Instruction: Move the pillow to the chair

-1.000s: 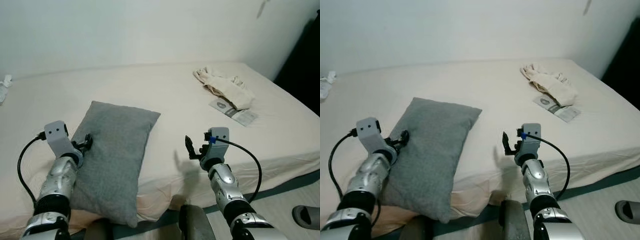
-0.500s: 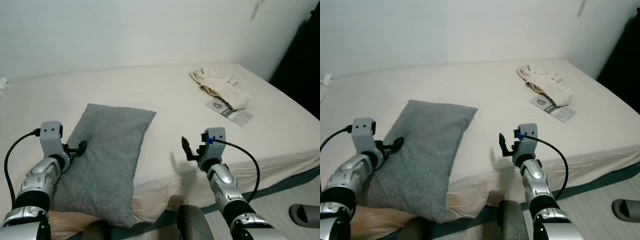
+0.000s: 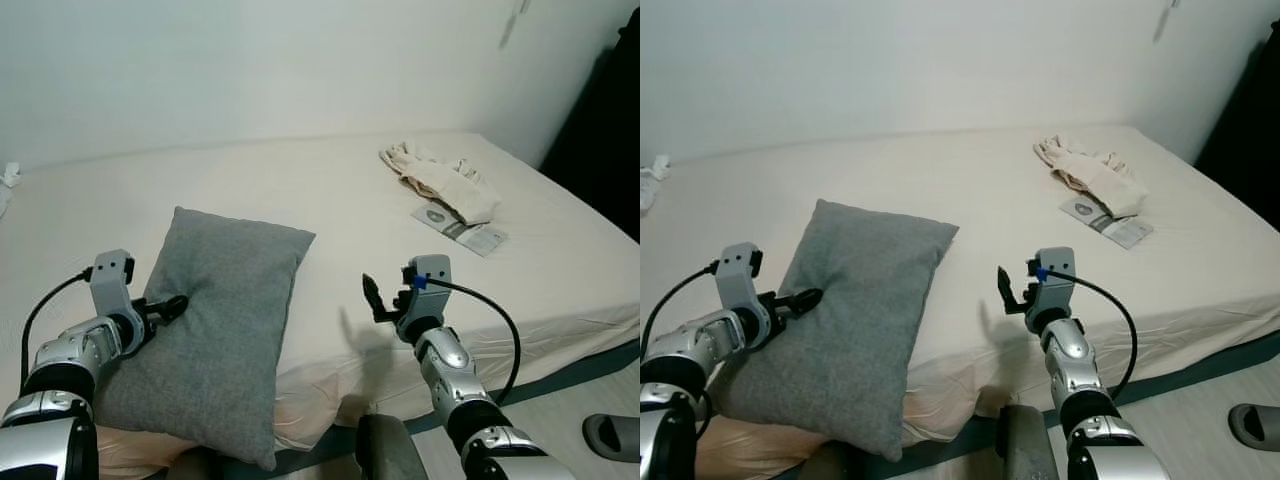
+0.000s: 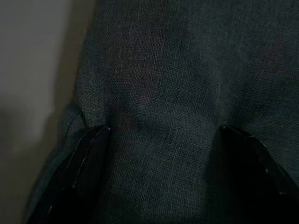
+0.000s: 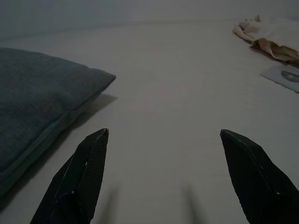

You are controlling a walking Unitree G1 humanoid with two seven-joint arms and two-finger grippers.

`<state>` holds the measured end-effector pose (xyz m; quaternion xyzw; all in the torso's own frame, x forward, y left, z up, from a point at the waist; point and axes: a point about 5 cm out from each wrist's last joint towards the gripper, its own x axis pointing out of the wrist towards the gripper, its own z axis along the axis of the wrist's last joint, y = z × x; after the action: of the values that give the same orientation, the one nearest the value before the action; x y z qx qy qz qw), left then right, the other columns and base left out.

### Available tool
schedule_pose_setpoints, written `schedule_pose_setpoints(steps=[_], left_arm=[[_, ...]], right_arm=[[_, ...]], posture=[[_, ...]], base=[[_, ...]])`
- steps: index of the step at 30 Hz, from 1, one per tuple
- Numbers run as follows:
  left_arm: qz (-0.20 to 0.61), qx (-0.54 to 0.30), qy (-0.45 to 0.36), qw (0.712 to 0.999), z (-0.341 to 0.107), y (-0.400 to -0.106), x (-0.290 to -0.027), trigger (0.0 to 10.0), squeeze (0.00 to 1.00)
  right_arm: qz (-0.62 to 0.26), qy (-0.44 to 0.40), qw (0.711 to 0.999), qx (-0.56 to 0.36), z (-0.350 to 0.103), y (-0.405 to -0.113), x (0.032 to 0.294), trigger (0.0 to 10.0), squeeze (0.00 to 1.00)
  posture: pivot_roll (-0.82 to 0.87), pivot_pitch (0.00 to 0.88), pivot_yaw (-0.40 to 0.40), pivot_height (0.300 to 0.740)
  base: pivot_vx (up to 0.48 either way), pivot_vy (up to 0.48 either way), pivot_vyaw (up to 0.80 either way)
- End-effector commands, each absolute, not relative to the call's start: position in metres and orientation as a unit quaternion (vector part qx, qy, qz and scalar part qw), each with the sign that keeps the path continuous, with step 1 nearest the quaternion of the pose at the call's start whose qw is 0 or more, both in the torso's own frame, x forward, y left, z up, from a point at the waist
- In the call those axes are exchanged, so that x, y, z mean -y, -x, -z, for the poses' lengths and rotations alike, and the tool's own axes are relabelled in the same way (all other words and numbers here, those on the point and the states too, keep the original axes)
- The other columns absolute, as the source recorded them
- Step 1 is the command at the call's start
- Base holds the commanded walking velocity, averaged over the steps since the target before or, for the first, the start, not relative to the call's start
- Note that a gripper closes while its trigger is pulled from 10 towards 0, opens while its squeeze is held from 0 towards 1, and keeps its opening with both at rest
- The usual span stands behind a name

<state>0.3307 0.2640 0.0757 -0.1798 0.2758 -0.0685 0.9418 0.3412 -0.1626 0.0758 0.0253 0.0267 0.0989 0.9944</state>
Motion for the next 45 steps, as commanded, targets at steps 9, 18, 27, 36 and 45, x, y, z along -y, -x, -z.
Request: schedule_pose_setpoints(steps=[9,18,27,36,45], left_arm=[[0.150,-0.340,0.221,0.901,-0.046,-0.316,-0.229,0.0,0.00],[0.136,-0.256,0.256,0.922,-0.068,-0.331,-0.233,0.0,0.00],[0.266,-0.146,0.391,0.869,-0.117,-0.347,-0.198,0.0,0.00],[0.318,-0.132,0.424,0.838,-0.129,-0.340,-0.179,0.0,0.00],[0.308,-0.039,0.502,0.807,-0.173,-0.349,-0.202,0.0,0.00]], right_arm=[[-0.089,-0.026,0.995,-0.044,-0.070,-0.338,0.168,10.0,0.00],[-0.085,-0.029,0.995,-0.045,-0.070,-0.339,0.169,10.0,0.00],[-0.164,-0.118,0.979,-0.043,-0.075,-0.340,0.152,10.0,0.00],[-0.195,-0.176,0.964,-0.041,-0.081,-0.341,0.147,10.0,0.00],[-0.186,-0.234,0.954,-0.034,-0.084,-0.341,0.156,10.0,0.00]], posture=[[-0.04,0.030,-0.065,0.551],[-0.04,0.034,-0.061,0.551],[-0.03,0.043,-0.056,0.551],[-0.04,0.044,-0.052,0.551],[-0.03,0.046,-0.055,0.551]], base=[[0.000,0.000,0.00],[0.000,0.000,0.00],[0.000,0.000,0.00],[0.000,0.000,0.00],[0.000,0.000,0.00]])
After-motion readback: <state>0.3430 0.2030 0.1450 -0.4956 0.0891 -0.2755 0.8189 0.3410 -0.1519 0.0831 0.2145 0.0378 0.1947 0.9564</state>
